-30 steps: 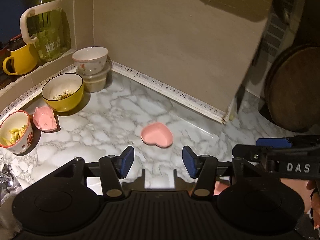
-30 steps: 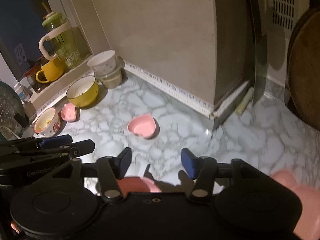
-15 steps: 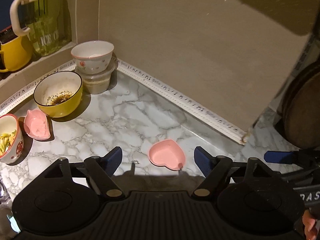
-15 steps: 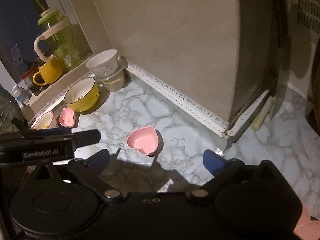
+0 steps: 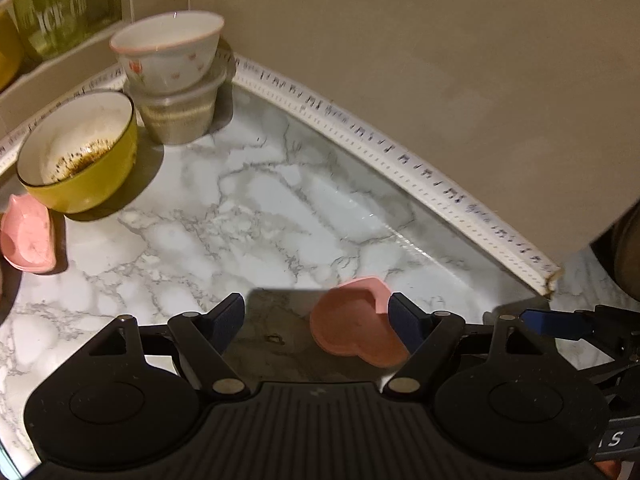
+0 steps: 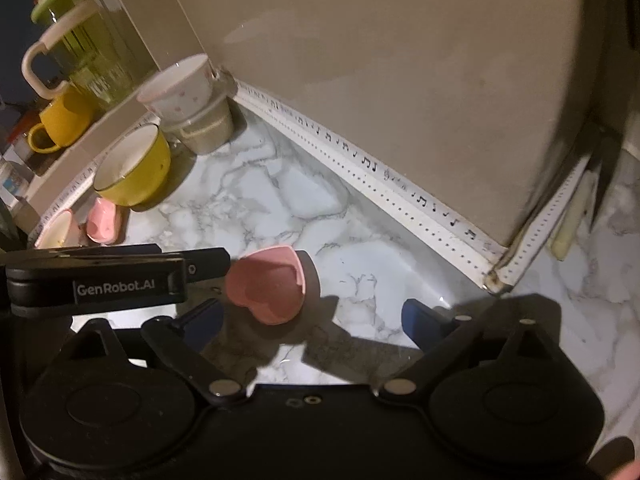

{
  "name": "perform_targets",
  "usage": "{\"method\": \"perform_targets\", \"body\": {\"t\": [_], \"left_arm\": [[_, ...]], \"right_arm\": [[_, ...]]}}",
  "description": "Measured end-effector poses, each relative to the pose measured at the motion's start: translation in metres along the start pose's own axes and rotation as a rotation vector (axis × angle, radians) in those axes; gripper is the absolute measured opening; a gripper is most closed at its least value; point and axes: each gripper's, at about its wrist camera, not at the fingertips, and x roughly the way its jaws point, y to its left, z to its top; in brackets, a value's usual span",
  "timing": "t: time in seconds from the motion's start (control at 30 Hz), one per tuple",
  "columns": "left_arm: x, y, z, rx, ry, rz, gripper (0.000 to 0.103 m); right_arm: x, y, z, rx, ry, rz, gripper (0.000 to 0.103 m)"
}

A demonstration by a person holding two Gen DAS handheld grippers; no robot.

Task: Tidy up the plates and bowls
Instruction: 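Move both tools to the small pink heart-shaped dish, then close both tools on the rim of the pink heart dish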

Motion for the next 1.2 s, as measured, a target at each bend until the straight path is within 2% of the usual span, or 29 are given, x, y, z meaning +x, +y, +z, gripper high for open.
{"method": "perform_targets", "body": {"t": [0.2, 0.4, 0.47, 0.5, 0.6, 0.67, 0.73, 0.8, 0.87, 0.9, 1.0, 1.03, 1.2], "left_arm": [[0.023, 0.008, 0.000, -0.036, 0.022, 0.000, 0.079], [0.036, 0.006, -0.004, -0.014, 0.033, 0.002, 0.077], [0.038, 0.005, -0.004, -0.010, 0.038, -0.014, 0.069], [0.040, 0.004, -0.005, -0.004, 0.040, -0.028, 0.068], [0.041, 0.002, -0.006, 0.007, 0.034, -0.039, 0.057], [0.042, 0.002, -0.006, 0.006, 0.038, -0.044, 0.041], [0.043, 0.003, -0.006, 0.002, 0.042, -0.039, 0.033], [0.044, 0.005, -0.007, -0.001, 0.039, -0.033, 0.029], [0.045, 0.006, -0.008, -0.006, 0.041, -0.033, 0.018], [0.046, 0.007, -0.008, -0.008, 0.045, -0.033, 0.017], [0.047, 0.008, -0.010, -0.010, 0.048, -0.030, 0.012], [0.047, 0.007, -0.011, -0.008, 0.048, -0.033, 0.009], [0.043, 0.001, -0.015, 0.007, 0.047, -0.023, 0.009]], "right_arm": [[0.022, -0.006, 0.003, 0.005, 0.037, 0.008, 0.077], [0.036, -0.006, 0.003, -0.002, 0.050, 0.017, 0.067], [0.040, -0.004, 0.004, -0.008, 0.058, 0.025, 0.057], [0.043, -0.003, 0.003, -0.012, 0.063, 0.029, 0.052], [0.048, 0.002, 0.002, -0.019, 0.072, 0.038, 0.046], [0.050, 0.004, 0.002, -0.021, 0.074, 0.048, 0.037], [0.052, 0.006, 0.003, -0.027, 0.076, 0.050, 0.033], [0.052, 0.006, 0.003, -0.030, 0.072, 0.049, 0.023], [0.053, 0.005, 0.004, -0.024, 0.071, 0.050, 0.017], [0.053, 0.004, 0.004, -0.021, 0.071, 0.049, 0.012], [0.054, 0.004, 0.004, -0.015, 0.070, 0.054, 0.005], [0.053, 0.004, 0.004, -0.016, 0.068, 0.053, 0.005], [0.049, 0.004, 0.004, -0.018, 0.068, 0.049, 0.004]]}}
